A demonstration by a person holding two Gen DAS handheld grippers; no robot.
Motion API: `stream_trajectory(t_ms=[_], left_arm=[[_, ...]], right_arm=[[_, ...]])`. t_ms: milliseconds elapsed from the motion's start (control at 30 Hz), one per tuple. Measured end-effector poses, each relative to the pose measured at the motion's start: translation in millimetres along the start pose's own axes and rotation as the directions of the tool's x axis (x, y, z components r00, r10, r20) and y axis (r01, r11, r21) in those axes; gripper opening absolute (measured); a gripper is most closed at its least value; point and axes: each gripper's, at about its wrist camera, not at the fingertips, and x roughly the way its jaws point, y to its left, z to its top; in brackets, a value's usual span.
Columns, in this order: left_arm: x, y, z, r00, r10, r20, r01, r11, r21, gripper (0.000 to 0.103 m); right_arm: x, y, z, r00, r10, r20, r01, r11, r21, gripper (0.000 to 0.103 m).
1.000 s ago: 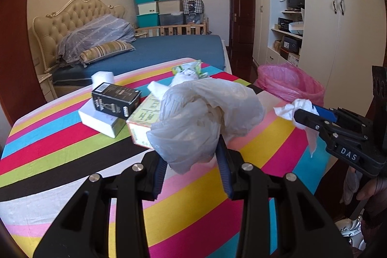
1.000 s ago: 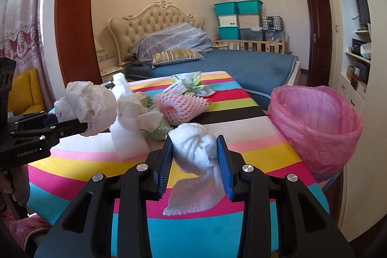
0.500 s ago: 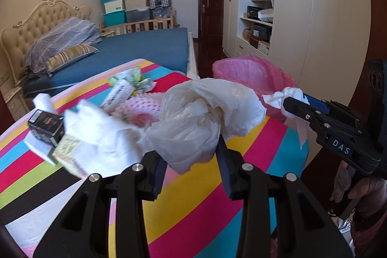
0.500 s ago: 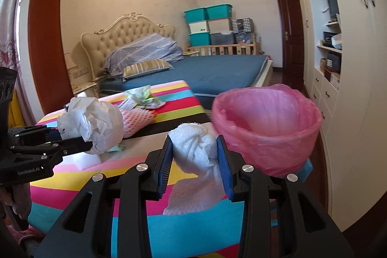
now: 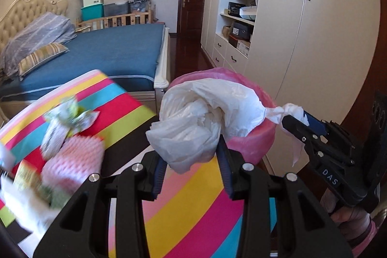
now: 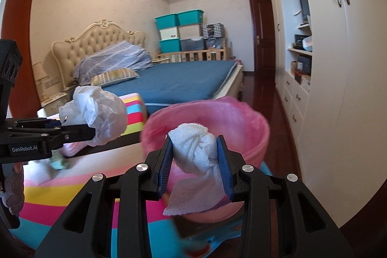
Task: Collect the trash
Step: 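Carry both tissues over the pink bin and open both grippers to drop them, then move both grippers back over the table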
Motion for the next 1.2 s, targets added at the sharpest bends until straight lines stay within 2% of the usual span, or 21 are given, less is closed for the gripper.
stream_trajectory(t_ms=[367, 500, 567, 600, 633, 667, 733, 833, 933, 1033, 1200], left_arm=[[61, -22, 42, 1.0, 0.008, 0.01, -0.008, 0.999, 0.032, 0.039], [76, -22, 56, 1.0, -0.003, 0.015, 0.003, 1.0, 0.005, 0.039], [83, -22, 62, 1.0, -0.02, 0.021, 0.02, 1.0, 0.009, 0.046], [84, -22, 63, 0.999, -0.026, 0.023, 0.025, 1.0, 0.013, 0.05], [86, -21, 65, 0.999, -0.028, 0.03, 0.028, 0.999, 0.016, 0.061], [87, -19, 66, 0.999, -0.019, 0.042, 0.018, 1.0, 0.013, 0.072], [82, -13, 66, 0.998, 0.017, 0.067, -0.016, 1.0, -0.012, 0.078], [66, -2, 62, 0.996, 0.035, 0.084, -0.032, 0.999, -0.041, 0.088], [38, 11, 51, 0.986, 0.088, 0.142, -0.079, 0.995, -0.068, 0.098], [12, 22, 34, 0.979, 0.121, 0.162, -0.109, 0.991, -0.084, 0.098], [-21, 30, 0, 0.98, 0.152, 0.125, -0.143, 0.987, -0.08, 0.098]], right_arm=[[38, -30, 16, 0.999, -0.039, -0.01, 0.039, 0.999, 0.007, 0.035], [47, -31, 17, 0.999, -0.035, -0.002, 0.035, 0.999, -0.009, 0.037], [52, -33, 15, 0.999, -0.03, 0.017, 0.03, 1.0, -0.01, 0.04], [53, -32, 12, 0.999, -0.027, 0.023, 0.027, 1.0, -0.013, 0.049], [56, -33, 10, 0.999, -0.029, 0.024, 0.03, 0.999, -0.018, 0.066], [58, -34, 8, 0.999, -0.034, 0.024, 0.034, 0.999, -0.018, 0.07], [58, -36, 6, 0.999, -0.033, 0.019, 0.033, 0.999, -0.013, 0.071], [46, -37, 3, 0.998, -0.053, 0.032, 0.053, 0.999, -0.011, 0.071], [23, -37, 2, 0.996, -0.062, 0.066, 0.061, 0.998, 0.007, 0.073], [5, -35, 0, 0.995, -0.058, 0.087, 0.054, 0.998, 0.04, 0.076], [-13, -10, -8, 0.997, -0.023, 0.075, 0.021, 0.999, 0.035, 0.077]])
